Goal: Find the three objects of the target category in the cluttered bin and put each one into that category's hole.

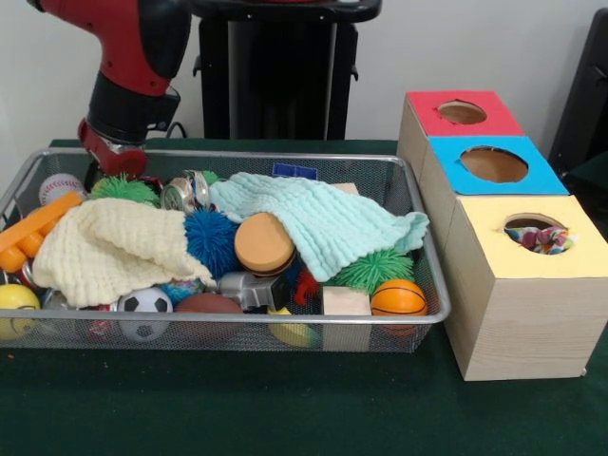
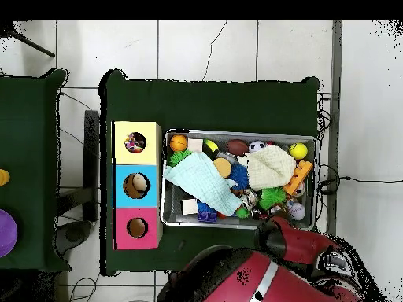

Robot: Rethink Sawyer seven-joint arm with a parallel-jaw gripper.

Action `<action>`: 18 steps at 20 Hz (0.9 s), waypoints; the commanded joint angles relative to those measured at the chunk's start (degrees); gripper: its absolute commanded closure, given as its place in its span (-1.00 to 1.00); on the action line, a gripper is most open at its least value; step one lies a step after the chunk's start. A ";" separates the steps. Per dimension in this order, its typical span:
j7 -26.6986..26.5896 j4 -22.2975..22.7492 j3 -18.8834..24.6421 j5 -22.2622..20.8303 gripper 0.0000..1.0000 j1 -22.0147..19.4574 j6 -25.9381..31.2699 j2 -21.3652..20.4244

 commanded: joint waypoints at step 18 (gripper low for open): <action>2.72 -6.16 -5.67 5.88 1.00 4.05 -6.69 9.54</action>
